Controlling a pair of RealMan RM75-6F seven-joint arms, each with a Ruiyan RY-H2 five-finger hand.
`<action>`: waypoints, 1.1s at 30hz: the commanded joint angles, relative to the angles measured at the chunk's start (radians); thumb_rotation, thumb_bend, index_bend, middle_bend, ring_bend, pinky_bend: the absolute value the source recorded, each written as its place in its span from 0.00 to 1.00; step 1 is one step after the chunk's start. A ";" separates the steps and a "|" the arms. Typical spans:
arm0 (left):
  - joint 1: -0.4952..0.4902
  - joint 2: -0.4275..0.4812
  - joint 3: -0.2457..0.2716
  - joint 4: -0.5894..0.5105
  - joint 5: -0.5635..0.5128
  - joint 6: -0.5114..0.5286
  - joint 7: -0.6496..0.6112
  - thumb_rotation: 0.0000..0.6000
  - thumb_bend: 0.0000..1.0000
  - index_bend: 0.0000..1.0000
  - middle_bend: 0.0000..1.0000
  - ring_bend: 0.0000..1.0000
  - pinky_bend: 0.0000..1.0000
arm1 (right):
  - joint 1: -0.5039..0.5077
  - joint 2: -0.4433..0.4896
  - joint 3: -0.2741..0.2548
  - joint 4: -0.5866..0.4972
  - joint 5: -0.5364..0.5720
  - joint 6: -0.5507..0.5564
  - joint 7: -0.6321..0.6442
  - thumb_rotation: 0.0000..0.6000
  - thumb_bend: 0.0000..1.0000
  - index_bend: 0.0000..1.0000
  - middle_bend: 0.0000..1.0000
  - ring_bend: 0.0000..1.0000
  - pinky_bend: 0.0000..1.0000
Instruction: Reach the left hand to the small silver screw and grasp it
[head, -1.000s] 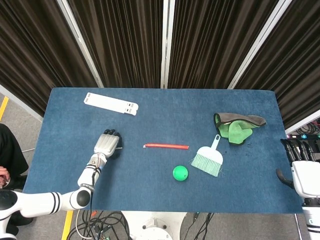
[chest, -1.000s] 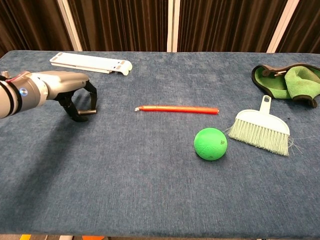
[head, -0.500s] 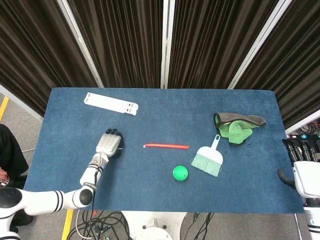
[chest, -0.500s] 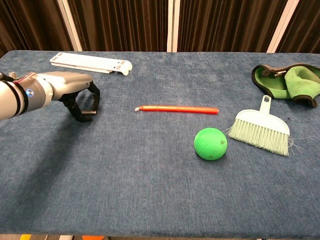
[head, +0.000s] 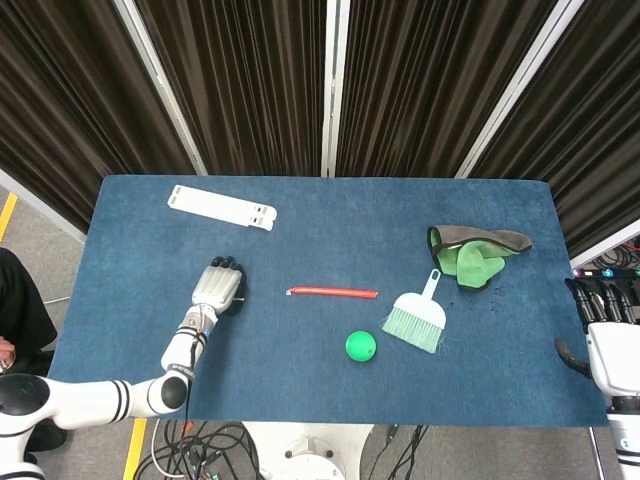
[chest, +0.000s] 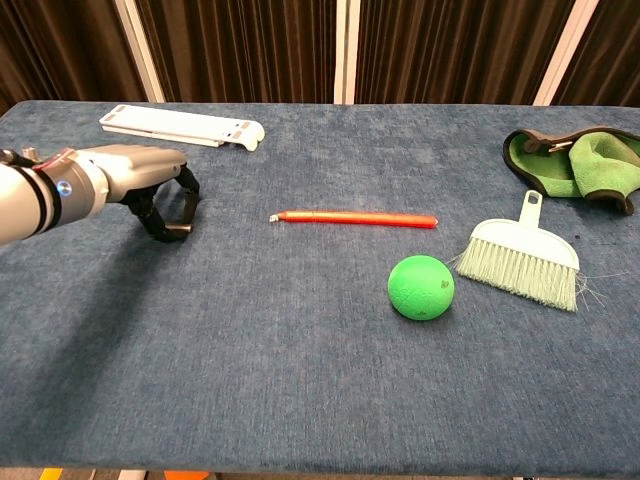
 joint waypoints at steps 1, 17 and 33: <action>0.003 -0.002 0.002 -0.002 0.003 0.004 -0.004 1.00 0.35 0.54 0.21 0.08 0.10 | -0.001 0.000 0.000 -0.001 0.000 0.000 0.000 1.00 0.18 0.04 0.12 0.00 0.00; 0.055 0.047 -0.029 -0.068 0.100 0.024 -0.147 1.00 0.38 0.58 0.22 0.08 0.10 | -0.002 -0.001 0.000 0.004 0.002 -0.001 0.009 1.00 0.18 0.04 0.12 0.00 0.00; 0.127 0.066 -0.065 -0.037 0.194 -0.013 -0.371 1.00 0.37 0.57 0.22 0.08 0.10 | 0.003 -0.002 0.002 -0.007 0.002 -0.007 -0.007 1.00 0.18 0.04 0.12 0.00 0.00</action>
